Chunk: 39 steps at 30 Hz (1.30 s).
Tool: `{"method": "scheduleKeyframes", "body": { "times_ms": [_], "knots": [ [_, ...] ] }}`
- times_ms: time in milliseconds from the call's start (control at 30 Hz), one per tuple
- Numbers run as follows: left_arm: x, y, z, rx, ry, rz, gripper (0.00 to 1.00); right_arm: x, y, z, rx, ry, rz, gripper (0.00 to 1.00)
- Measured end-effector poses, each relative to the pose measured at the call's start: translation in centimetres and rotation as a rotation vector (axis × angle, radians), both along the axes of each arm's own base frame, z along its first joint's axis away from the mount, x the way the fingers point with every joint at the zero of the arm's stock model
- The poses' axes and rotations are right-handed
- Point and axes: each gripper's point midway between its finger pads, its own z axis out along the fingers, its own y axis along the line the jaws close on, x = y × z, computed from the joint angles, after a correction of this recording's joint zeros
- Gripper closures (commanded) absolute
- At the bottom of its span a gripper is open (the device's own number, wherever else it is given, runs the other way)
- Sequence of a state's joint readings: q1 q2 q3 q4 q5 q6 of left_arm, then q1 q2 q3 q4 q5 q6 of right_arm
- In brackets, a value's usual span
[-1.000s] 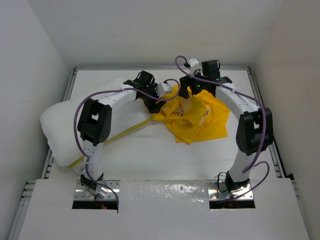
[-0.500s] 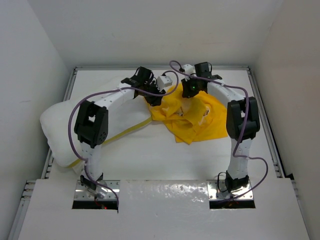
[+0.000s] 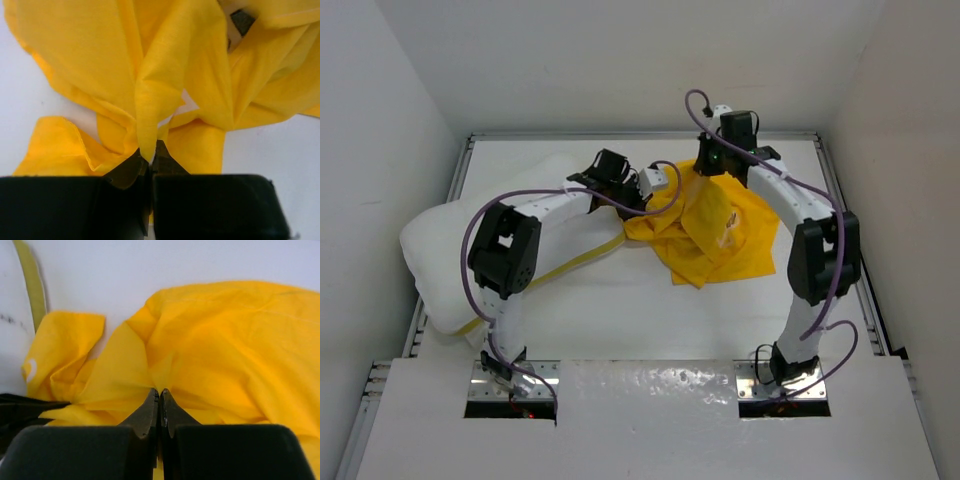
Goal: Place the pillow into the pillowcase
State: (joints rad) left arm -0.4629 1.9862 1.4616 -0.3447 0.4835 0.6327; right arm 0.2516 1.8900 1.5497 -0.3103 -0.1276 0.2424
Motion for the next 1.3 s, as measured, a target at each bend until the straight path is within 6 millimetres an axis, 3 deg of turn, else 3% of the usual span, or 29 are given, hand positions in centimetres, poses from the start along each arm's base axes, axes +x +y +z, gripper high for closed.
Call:
{"method": "scheduleKeyframes", "body": {
  "times_ms": [167,200,267,333,533,633,700,800,867,933,1067,1167,1233,1300],
  "knots": [
    [-0.2,1.7,-0.8,0.087,-0.017,0.025,0.8,1.8,-4.4,4.8,0.022,-0.161,-0.172,1.0],
    [-0.6,2.2,-1.2,0.11,0.008,0.03,0.71,2.3,-5.2,5.8,0.023,-0.197,-0.2,1.0],
    [-1.1,2.7,-1.4,0.127,0.033,0.024,0.66,2.8,-6.4,6.6,0.027,-0.229,-0.239,1.0],
    [-1.2,2.7,-0.8,0.133,0.039,0.007,0.47,3.0,-6.9,6.6,0.025,-0.238,-0.259,1.0],
    [-1.7,2.6,1.7,0.141,0.058,-0.047,0.3,3.0,-6.6,6.3,0.025,-0.239,-0.249,1.0],
    [-1.0,2.5,4.1,0.101,0.061,-0.034,0.0,2.9,-6.5,6.3,0.024,-0.239,-0.242,1.0],
    [0.3,2.7,6.3,0.046,0.055,0.016,0.0,2.9,-6.4,6.3,0.024,-0.239,-0.239,1.0],
    [3.9,5.2,10.1,-0.021,0.0,0.141,0.0,2.9,-6.4,6.3,0.025,-0.239,-0.237,1.0],
    [6.6,8.8,11.8,-0.012,-0.059,0.251,0.0,2.8,-6.0,6.2,0.03,-0.237,-0.226,1.0],
    [8.5,13.0,12.1,0.033,-0.091,0.362,0.0,2.7,-5.8,6.0,0.032,-0.231,-0.217,1.0],
    [10.6,20.7,9.0,0.139,-0.043,0.545,0.0,2.6,-5.1,6.0,0.033,-0.232,-0.198,1.0],
    [12.1,25.2,3.9,0.215,0.045,0.648,0.0,2.5,-4.5,5.9,0.035,-0.232,-0.185,1.0],
    [12.1,27.0,0.2,0.249,0.114,0.678,0.0,2.7,-4.2,5.7,0.035,-0.227,-0.178,1.0],
    [11.9,27.5,-2.4,0.261,0.161,0.678,0.0,3.2,-3.9,5.7,0.036,-0.228,-0.173,1.0]
  ]
}}
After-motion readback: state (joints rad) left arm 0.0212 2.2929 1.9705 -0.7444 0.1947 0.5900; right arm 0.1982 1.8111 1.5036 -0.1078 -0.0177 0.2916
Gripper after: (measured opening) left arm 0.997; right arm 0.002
